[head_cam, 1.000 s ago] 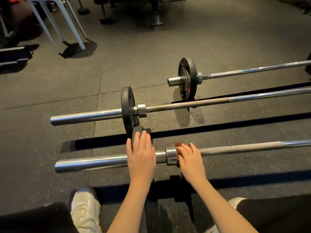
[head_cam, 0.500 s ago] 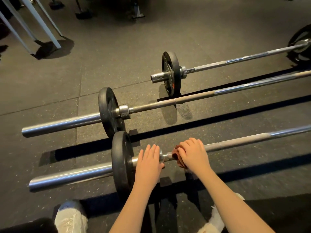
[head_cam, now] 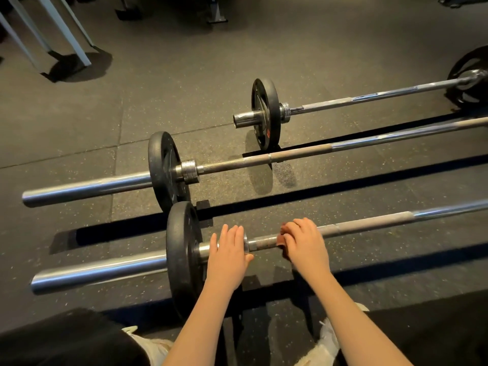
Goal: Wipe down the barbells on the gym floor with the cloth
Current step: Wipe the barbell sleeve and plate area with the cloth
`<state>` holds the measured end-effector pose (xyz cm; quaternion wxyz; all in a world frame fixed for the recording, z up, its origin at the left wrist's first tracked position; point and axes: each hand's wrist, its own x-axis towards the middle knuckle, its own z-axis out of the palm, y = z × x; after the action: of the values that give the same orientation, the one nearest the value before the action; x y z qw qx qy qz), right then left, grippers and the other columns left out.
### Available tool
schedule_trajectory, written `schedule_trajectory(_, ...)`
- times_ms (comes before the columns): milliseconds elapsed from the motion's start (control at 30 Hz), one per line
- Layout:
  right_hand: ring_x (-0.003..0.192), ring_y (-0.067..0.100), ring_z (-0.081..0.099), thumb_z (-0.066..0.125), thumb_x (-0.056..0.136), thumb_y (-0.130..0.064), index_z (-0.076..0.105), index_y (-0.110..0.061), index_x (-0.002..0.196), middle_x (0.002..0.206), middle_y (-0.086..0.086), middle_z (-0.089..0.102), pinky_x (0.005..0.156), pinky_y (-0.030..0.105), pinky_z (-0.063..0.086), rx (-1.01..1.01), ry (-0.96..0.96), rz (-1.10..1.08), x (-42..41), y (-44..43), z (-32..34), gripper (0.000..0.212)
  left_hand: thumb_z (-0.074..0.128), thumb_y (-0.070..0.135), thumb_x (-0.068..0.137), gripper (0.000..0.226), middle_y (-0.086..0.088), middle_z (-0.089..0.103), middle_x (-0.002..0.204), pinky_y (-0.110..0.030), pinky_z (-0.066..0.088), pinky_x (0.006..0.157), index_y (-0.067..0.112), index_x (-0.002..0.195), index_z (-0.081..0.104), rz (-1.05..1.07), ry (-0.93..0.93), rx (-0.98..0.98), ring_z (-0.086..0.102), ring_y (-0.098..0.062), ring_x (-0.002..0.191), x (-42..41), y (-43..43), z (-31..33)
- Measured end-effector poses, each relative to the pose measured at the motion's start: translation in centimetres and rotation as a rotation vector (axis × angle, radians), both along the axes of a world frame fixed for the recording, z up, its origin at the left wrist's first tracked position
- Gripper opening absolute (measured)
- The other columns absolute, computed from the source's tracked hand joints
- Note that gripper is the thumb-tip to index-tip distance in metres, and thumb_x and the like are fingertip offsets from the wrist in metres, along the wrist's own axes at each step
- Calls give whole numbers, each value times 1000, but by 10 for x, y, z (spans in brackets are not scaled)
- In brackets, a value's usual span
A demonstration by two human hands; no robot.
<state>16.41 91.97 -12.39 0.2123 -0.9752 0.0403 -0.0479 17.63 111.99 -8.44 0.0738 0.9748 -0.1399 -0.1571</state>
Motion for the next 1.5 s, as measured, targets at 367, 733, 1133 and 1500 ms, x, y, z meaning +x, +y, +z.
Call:
schedule_trajectory(367, 101, 21, 53, 43, 91, -32, 64, -21, 98, 99, -5, 60, 91, 37, 43, -55, 126, 156, 14, 14, 12, 25, 47, 45, 97, 75, -5, 18, 158, -44, 5, 120, 11, 152, 9, -2, -1, 13, 1, -25, 149, 5, -5, 7)
schedule_trajectory(733, 99, 22, 53, 37, 87, -42, 61, -23, 93, 95, -6, 59, 89, 40, 45, -123, 49, 203, 8, 13, 8, 31, 57, 51, 90, 88, -13, 21, 154, -45, 9, 120, 4, 149, 11, -37, -24, 110, 9, -31, 146, 8, -18, 2)
schedule_trajectory(1133, 107, 23, 49, 39, 88, -39, 60, -22, 96, 101, -6, 58, 95, 42, 44, -88, 11, 131, 4, 18, 2, 28, 55, 47, 93, 89, -13, 17, 156, -44, 8, 119, 3, 150, 4, -24, -19, 114, 8, -30, 147, 10, -20, 1)
schedule_trajectory(1500, 119, 25, 43, 48, 90, -37, 59, -22, 94, 106, -6, 57, 103, 45, 38, -4, 11, -54, -3, 28, -1, 19, 57, 47, 91, 87, -10, 21, 154, -45, 12, 119, 6, 150, 8, -21, -38, 88, 14, -27, 145, 9, -19, -1)
